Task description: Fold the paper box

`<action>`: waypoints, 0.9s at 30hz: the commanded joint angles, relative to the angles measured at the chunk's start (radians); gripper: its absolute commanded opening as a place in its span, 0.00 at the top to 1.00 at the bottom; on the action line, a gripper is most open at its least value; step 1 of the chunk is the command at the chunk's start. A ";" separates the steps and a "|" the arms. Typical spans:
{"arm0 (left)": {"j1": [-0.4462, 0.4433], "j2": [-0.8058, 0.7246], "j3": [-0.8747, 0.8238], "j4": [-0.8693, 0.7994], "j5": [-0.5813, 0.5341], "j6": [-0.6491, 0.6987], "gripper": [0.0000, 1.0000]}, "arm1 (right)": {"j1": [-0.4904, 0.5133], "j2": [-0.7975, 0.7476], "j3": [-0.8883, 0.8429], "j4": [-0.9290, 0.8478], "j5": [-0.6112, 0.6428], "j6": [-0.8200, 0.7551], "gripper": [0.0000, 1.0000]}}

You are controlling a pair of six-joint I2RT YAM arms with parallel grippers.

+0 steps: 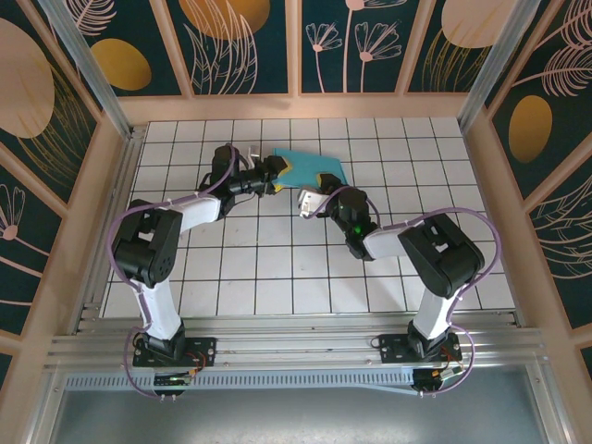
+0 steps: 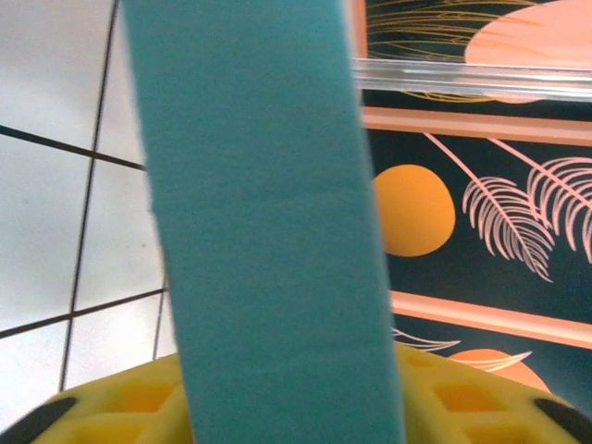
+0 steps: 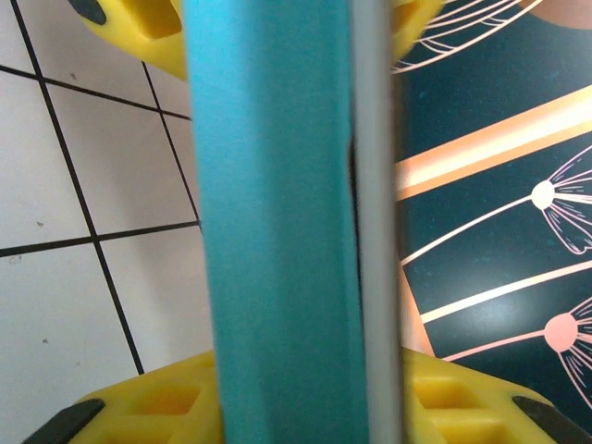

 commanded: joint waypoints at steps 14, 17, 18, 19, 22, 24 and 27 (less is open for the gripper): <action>0.093 -0.457 0.012 -0.376 -0.447 0.521 0.01 | -0.099 -0.328 0.126 -0.646 -0.447 0.282 0.68; 0.093 -0.604 -0.006 -0.459 -0.622 0.794 0.01 | -0.099 -0.328 0.267 -0.992 -0.539 0.233 0.68; 0.092 -0.646 -0.020 -0.473 -0.656 0.864 0.01 | -0.099 -0.325 0.306 -1.078 -0.548 0.220 0.68; 0.093 -0.690 -0.039 -0.485 -0.686 0.938 0.01 | -0.098 -0.317 0.356 -1.175 -0.558 0.203 0.68; 0.093 -0.793 -0.094 -0.501 -0.671 1.127 0.02 | -0.090 -0.274 0.505 -1.421 -0.572 0.168 0.68; 0.093 -0.841 -0.109 -0.524 -0.595 1.243 0.01 | -0.072 -0.233 0.599 -1.542 -0.546 0.144 0.67; 0.092 -0.880 -0.141 -0.598 -0.466 1.382 0.02 | -0.038 -0.161 0.716 -1.684 -0.478 0.113 0.67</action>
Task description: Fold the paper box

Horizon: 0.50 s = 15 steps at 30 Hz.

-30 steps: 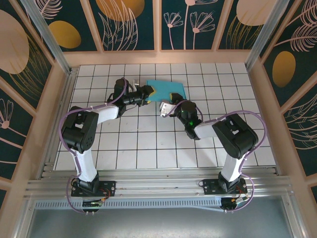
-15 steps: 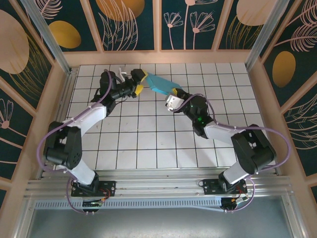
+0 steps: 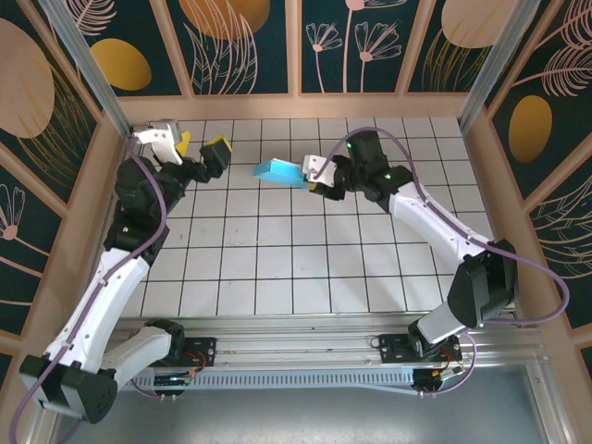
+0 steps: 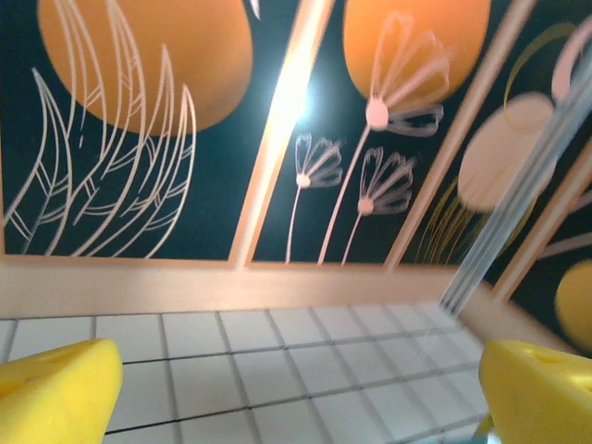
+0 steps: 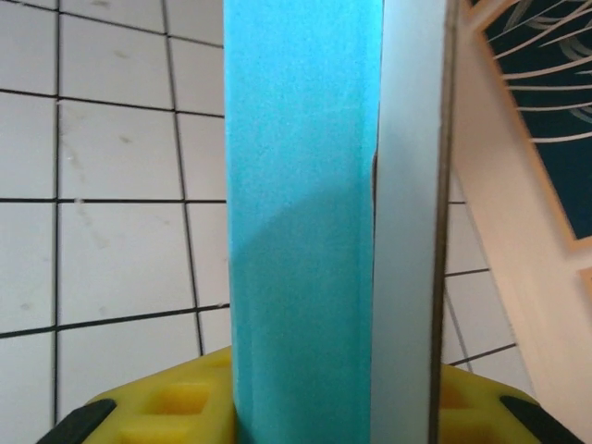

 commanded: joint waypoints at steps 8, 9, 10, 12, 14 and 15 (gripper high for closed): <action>0.000 0.012 0.012 -0.406 0.272 0.579 0.01 | 0.075 0.233 0.262 -0.469 0.091 -0.115 0.68; 0.000 0.010 0.006 -0.403 0.286 0.587 0.01 | 0.077 0.247 0.268 -0.471 0.099 -0.121 0.68; 0.000 0.012 -0.002 -0.395 0.305 0.592 0.01 | 0.081 0.265 0.275 -0.472 0.109 -0.124 0.68; 0.001 0.019 -0.004 -0.374 0.340 0.593 0.01 | 0.082 0.306 0.298 -0.487 0.119 -0.126 0.68; 0.001 0.035 -0.029 -0.356 0.358 0.583 0.01 | 0.081 0.347 0.324 -0.502 0.132 -0.125 0.68; 0.000 0.044 -0.029 -0.349 0.357 0.576 0.02 | 0.079 0.365 0.331 -0.505 0.138 -0.131 0.68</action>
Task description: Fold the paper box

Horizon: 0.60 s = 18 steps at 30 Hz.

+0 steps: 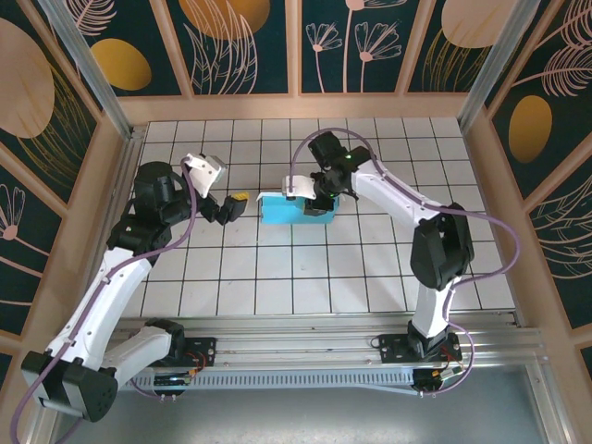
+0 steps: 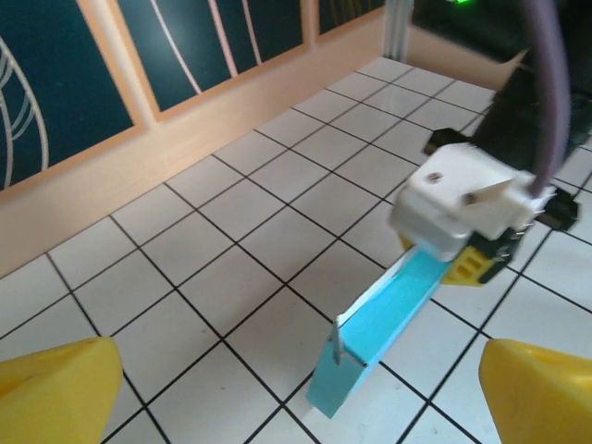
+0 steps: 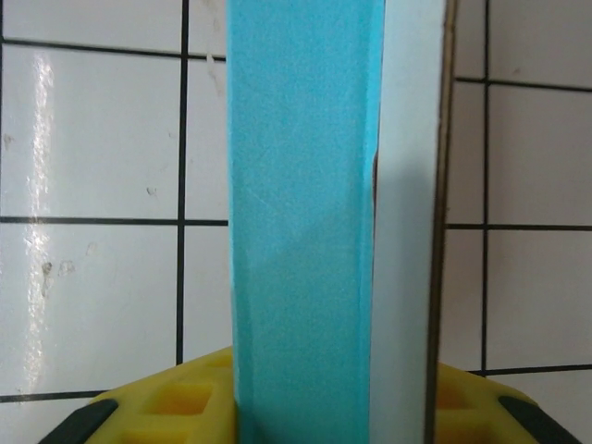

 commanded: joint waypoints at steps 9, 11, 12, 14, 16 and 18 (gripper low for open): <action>0.000 0.053 -0.035 0.055 0.049 -0.009 0.05 | -0.007 0.060 0.011 0.025 -0.001 -0.025 0.62; 0.000 0.058 -0.040 0.080 0.028 -0.044 0.07 | -0.010 0.061 0.007 0.027 -0.006 -0.024 0.59; 0.001 0.058 -0.044 0.097 0.029 -0.062 0.08 | -0.010 0.061 0.004 0.027 -0.008 -0.024 0.58; 0.000 0.058 -0.056 0.130 0.039 -0.094 0.08 | -0.012 0.063 0.004 0.027 -0.011 -0.021 0.55; 0.000 0.061 -0.060 0.152 0.049 -0.115 0.09 | -0.013 0.060 0.007 0.030 -0.011 -0.009 0.52; 0.000 0.065 -0.057 0.160 0.048 -0.128 0.10 | -0.014 0.052 0.011 0.035 -0.014 -0.004 0.44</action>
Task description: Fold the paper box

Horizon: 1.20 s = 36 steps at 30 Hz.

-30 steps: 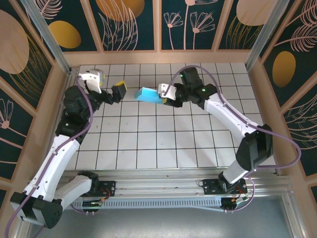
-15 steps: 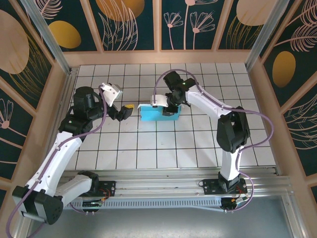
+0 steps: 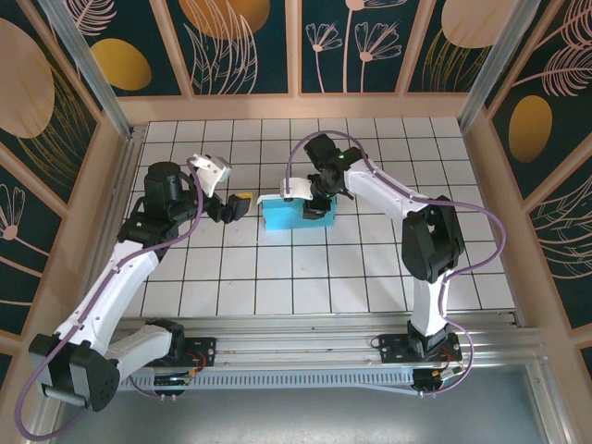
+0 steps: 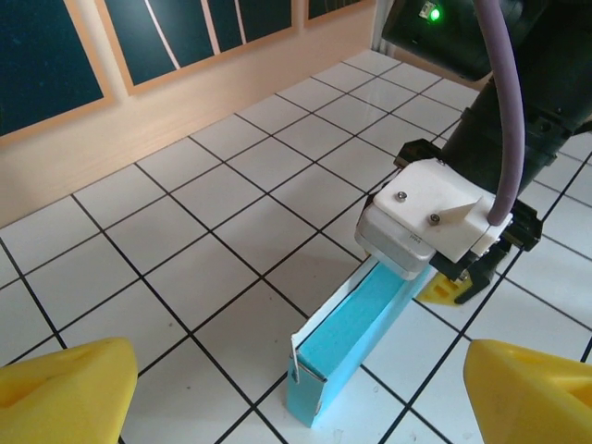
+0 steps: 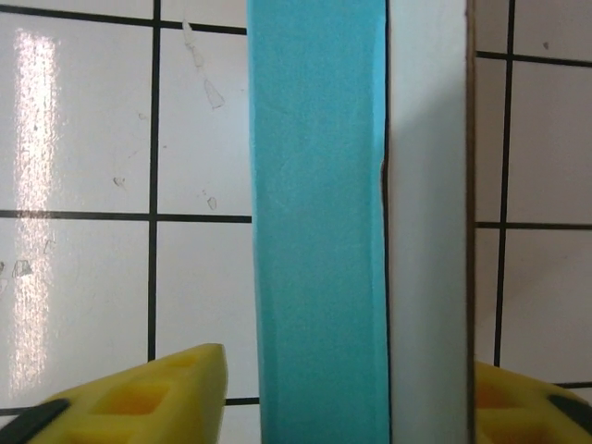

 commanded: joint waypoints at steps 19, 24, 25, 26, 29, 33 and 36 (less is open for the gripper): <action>0.000 0.075 0.039 0.070 -0.135 -0.343 0.17 | -0.174 -0.285 -0.179 0.437 -0.390 0.609 0.25; 0.000 0.065 0.028 0.114 -0.223 -0.496 0.15 | -0.314 -0.543 -0.464 0.774 -0.310 1.127 0.22; 0.001 0.068 0.026 0.130 -0.223 -0.515 0.14 | -0.349 -0.565 -0.481 0.772 -0.336 1.208 0.25; 0.000 0.076 0.030 0.147 -0.221 -0.528 0.14 | -0.379 -0.584 -0.498 0.769 -0.375 1.262 0.26; 0.000 0.118 0.063 0.136 -0.231 -0.524 0.14 | -0.415 -0.630 -0.547 0.759 -0.432 1.338 0.27; 0.000 0.199 0.154 0.048 -0.187 -0.456 0.12 | -0.438 -0.637 -0.573 0.693 -0.454 1.352 0.27; 0.001 0.233 0.189 0.014 -0.128 -0.418 0.11 | -0.452 -0.598 -0.549 0.578 -0.378 1.285 0.25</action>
